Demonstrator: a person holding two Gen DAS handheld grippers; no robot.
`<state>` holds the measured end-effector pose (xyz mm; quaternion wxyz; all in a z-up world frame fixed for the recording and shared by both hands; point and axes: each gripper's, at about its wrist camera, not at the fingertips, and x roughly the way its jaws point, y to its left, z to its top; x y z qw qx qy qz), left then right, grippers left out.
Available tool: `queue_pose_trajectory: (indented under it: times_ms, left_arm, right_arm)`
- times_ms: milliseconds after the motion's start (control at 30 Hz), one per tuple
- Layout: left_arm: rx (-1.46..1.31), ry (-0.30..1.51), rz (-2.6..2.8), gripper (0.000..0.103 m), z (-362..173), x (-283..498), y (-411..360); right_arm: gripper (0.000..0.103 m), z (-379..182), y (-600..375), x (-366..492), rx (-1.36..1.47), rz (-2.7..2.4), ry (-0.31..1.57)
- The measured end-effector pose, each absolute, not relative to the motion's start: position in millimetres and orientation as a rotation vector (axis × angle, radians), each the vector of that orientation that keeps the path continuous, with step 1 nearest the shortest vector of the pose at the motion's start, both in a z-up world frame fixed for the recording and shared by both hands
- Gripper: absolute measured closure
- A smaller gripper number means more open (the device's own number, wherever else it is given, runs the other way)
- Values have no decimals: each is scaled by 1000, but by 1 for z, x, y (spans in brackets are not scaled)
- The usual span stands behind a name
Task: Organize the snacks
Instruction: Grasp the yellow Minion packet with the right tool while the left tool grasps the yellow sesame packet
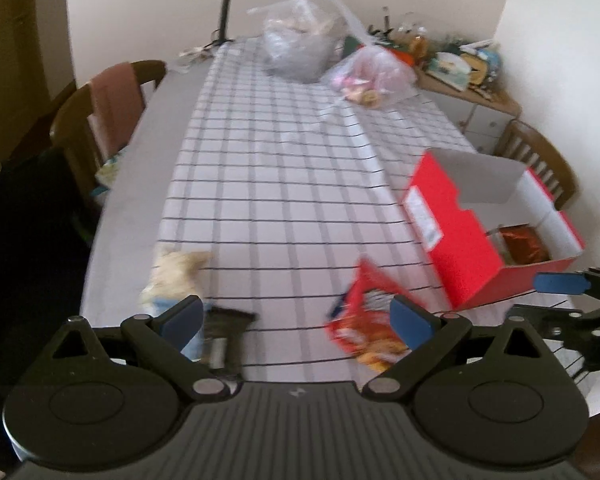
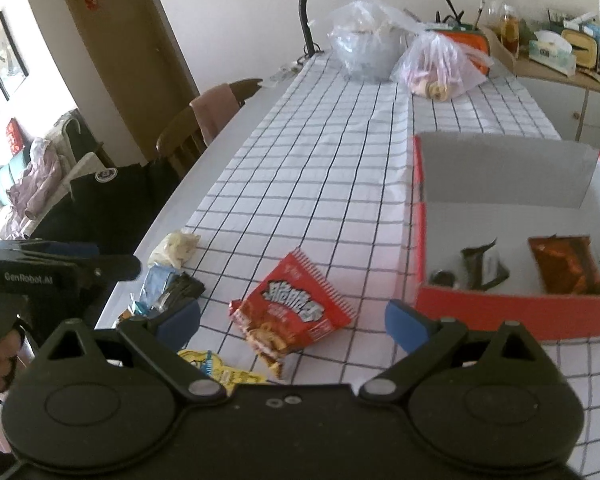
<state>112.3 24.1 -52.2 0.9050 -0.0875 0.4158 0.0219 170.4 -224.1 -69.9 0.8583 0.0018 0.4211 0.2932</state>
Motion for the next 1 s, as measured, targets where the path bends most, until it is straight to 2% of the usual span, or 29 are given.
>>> queue_pose_trajectory:
  times_ms: [533, 1000]
  left_arm:
    - [-157, 979, 83, 3, -104, 95, 101]
    - [-126, 1076, 88, 3, -153, 86, 111]
  right_arm:
    - [4, -106, -147, 141, -68, 636, 988]
    - [7, -167, -81, 122, -411, 799, 1051]
